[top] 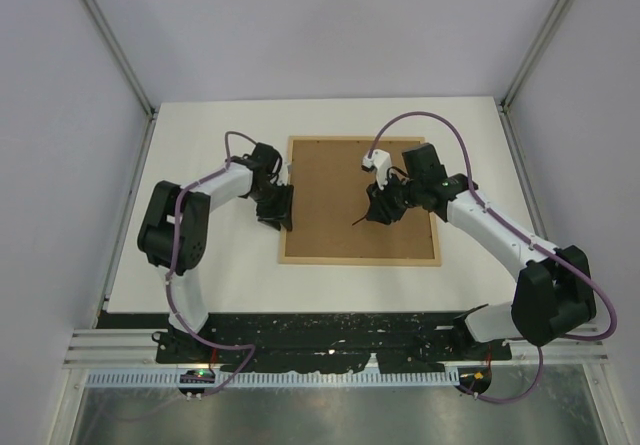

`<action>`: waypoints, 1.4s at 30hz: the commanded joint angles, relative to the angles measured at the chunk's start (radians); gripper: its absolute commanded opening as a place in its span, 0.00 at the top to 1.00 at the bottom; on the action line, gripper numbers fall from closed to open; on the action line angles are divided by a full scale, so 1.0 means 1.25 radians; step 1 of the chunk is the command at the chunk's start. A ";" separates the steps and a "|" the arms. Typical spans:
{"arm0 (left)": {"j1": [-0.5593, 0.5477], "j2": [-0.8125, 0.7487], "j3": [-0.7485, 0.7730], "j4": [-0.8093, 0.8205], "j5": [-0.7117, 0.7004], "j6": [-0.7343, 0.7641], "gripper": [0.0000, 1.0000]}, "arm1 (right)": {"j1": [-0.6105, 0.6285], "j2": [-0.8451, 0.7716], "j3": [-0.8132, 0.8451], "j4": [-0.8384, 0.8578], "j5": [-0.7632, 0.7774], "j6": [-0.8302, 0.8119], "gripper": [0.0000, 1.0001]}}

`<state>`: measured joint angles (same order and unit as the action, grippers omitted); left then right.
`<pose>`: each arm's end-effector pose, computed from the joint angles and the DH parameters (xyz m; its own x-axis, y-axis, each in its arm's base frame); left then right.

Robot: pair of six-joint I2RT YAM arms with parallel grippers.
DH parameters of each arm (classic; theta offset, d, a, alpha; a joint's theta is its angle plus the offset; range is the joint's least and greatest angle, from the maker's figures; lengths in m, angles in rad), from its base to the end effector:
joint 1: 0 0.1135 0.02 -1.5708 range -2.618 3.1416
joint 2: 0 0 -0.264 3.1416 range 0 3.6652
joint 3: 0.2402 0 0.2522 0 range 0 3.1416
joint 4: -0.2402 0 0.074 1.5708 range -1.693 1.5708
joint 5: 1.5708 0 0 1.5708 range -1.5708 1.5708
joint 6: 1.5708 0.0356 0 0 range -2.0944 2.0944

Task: Take the photo out of the frame
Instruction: Adjust the photo frame item on the photo frame.

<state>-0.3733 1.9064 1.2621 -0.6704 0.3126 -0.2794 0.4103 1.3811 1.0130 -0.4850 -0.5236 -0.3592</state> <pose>0.3369 -0.1437 0.1593 -0.9815 0.1026 -0.1614 0.1549 0.9216 -0.3558 0.2582 0.1317 0.2616 -0.4193 -0.5144 -0.7481 -0.8485 0.5151 0.1214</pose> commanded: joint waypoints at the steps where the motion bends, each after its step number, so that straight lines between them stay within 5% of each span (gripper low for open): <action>1: -0.018 0.016 -0.005 -0.018 -0.041 0.014 0.59 | -0.004 -0.030 0.003 0.031 -0.019 0.009 0.92; 16: -0.030 0.027 0.005 -0.017 -0.060 0.019 0.73 | -0.008 -0.029 -0.002 0.032 -0.029 0.008 0.92; 23: -0.003 -0.012 -0.054 0.043 0.016 0.009 1.00 | -0.009 -0.019 -0.013 0.038 -0.024 0.001 0.92; 32: 0.079 -0.061 -0.167 0.207 0.258 -0.061 1.00 | -0.018 0.006 -0.012 0.040 -0.029 0.003 0.92; 42: 0.083 -0.051 -0.187 0.274 0.338 -0.099 1.00 | -0.031 -0.010 -0.005 0.035 -0.051 0.011 0.92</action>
<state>-0.2638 1.8389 1.0286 -0.3908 0.6521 -0.3782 0.3779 1.3895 0.9886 -0.4747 -0.5564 -0.3553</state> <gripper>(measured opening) 0.209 0.322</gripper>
